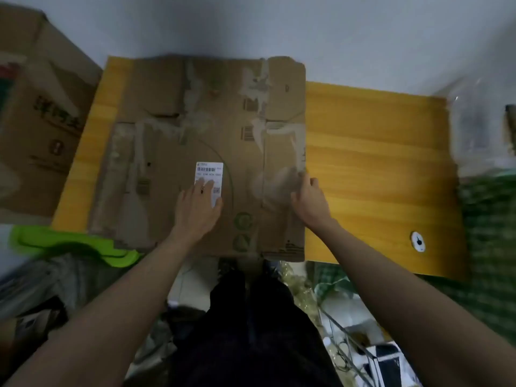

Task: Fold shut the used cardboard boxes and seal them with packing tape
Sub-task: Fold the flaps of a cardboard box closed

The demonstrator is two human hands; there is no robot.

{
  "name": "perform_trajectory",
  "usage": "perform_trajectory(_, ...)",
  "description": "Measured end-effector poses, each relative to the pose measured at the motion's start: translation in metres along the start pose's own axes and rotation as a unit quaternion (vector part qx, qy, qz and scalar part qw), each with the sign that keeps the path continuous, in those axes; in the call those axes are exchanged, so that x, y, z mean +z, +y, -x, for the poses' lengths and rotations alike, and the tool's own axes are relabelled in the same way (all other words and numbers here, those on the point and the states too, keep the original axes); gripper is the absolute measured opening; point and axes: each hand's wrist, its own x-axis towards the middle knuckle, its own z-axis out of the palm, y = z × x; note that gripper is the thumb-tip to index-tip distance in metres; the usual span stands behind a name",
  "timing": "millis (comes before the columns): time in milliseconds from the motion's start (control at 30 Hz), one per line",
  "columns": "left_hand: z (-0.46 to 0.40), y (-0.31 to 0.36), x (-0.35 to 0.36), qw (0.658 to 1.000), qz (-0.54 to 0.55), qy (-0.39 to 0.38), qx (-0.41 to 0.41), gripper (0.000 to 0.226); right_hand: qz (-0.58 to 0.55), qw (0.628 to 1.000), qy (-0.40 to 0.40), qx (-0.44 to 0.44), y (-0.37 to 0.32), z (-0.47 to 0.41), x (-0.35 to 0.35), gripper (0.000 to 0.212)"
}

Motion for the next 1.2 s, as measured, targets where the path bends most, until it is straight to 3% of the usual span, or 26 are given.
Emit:
perform_trajectory(167, 0.004, -0.001, 0.016, 0.998, 0.028, -0.054, -0.019, 0.054, -0.03, 0.999, 0.006, 0.042, 0.01, 0.001, 0.009, 0.053)
perform_trajectory(367, -0.008, 0.023, 0.015, 0.986, 0.087, -0.123, -0.076, 0.069, -0.184, 0.981, 0.048, 0.03, 0.007, -0.003, -0.002, 0.033)
perform_trajectory(433, -0.011, 0.04, 0.01, 0.966, 0.175, -0.166, -0.091, 0.087, -0.263, 0.964, 0.037, 0.02, 0.001, -0.001, -0.005, 0.022)
perform_trajectory(533, -0.012, 0.067, -0.004, 0.916, 0.344, -0.199, -0.052, 0.111, -0.312, 0.95, 0.025, 0.004, -0.01, 0.001, -0.008, 0.029)
perform_trajectory(667, -0.013, 0.112, -0.016, 0.868, 0.441, -0.227, 0.014, 0.104, -0.361, 0.932, -0.011, -0.019, -0.02, 0.001, -0.011, 0.028)
perform_trajectory(733, -0.017, 0.118, -0.015, 0.866, 0.446, -0.227, 0.01, 0.106, -0.377, 0.926, -0.017, 0.005, -0.016, -0.003, -0.011, 0.028)
perform_trajectory(833, -0.019, 0.106, -0.013, 0.892, 0.392, -0.223, 0.027, 0.097, -0.355, 0.933, -0.036, 0.042, -0.007, -0.006, -0.013, 0.026)
perform_trajectory(1000, -0.012, 0.099, -0.02, 0.878, 0.409, -0.246, 0.045, 0.102, -0.377, 0.923, -0.069, 0.017, -0.021, -0.001, -0.013, 0.019)
perform_trajectory(1100, -0.009, 0.103, -0.019, 0.89, 0.395, -0.226, 0.039, 0.087, -0.337, 0.939, -0.076, 0.003, -0.034, -0.005, -0.009, 0.021)
perform_trajectory(1200, -0.006, 0.102, -0.022, 0.88, 0.408, -0.242, 0.037, 0.083, -0.275, 0.96, -0.056, 0.017, -0.044, -0.011, -0.01, 0.014)
